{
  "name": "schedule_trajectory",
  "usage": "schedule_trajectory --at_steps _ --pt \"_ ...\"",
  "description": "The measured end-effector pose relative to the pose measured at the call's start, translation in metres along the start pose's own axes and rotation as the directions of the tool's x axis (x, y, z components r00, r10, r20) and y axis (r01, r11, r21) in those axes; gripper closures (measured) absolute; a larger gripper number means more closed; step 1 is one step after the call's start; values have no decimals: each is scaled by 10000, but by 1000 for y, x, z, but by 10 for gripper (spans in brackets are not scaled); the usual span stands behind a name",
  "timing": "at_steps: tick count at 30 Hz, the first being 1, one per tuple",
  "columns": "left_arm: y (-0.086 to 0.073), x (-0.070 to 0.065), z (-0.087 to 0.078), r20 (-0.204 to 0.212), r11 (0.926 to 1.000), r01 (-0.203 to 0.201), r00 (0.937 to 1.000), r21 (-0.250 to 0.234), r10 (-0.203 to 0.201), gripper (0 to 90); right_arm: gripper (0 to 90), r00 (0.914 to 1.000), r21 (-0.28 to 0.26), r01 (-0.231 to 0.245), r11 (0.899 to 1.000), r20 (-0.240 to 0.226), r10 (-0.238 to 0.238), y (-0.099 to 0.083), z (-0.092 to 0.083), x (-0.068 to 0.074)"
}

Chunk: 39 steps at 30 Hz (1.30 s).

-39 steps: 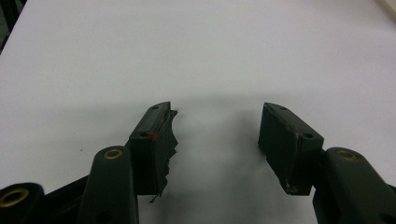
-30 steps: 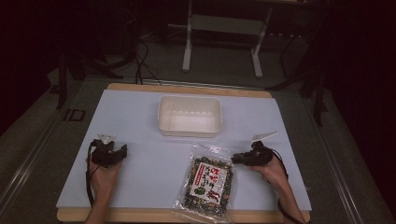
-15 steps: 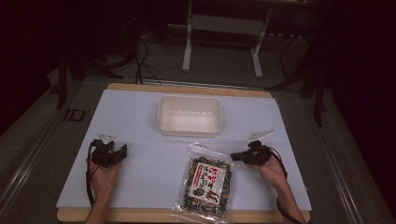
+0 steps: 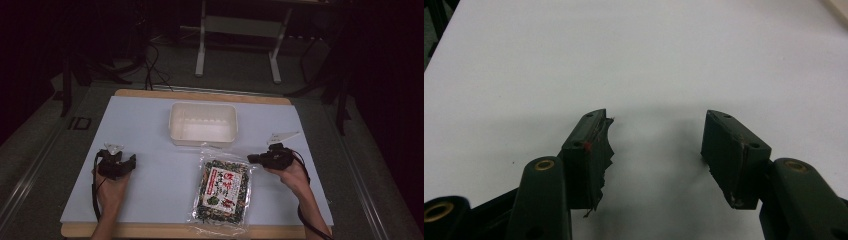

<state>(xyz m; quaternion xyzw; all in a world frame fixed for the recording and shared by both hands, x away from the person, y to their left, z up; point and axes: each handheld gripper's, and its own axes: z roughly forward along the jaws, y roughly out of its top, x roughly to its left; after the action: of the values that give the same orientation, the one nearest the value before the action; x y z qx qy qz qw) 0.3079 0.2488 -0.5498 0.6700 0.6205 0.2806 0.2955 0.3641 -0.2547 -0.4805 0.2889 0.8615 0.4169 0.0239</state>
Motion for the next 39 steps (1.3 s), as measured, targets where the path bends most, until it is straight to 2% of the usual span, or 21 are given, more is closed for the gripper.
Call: schedule_trajectory --at_steps 15,32,39 --pt "0 1 -2 -17 9997 94 10000 -244 -94 409 896 9985 -359 540 9979 70 -538 28 -11 9" --pt "0 1 -2 -53 9995 144 9999 -268 -145 404 896 9960 -737 870 9935 264 -853 48 -21 14" --pt "0 2 -2 -57 9995 145 9999 -266 -147 404 896 9953 -1012 869 9911 506 -821 56 -27 14"
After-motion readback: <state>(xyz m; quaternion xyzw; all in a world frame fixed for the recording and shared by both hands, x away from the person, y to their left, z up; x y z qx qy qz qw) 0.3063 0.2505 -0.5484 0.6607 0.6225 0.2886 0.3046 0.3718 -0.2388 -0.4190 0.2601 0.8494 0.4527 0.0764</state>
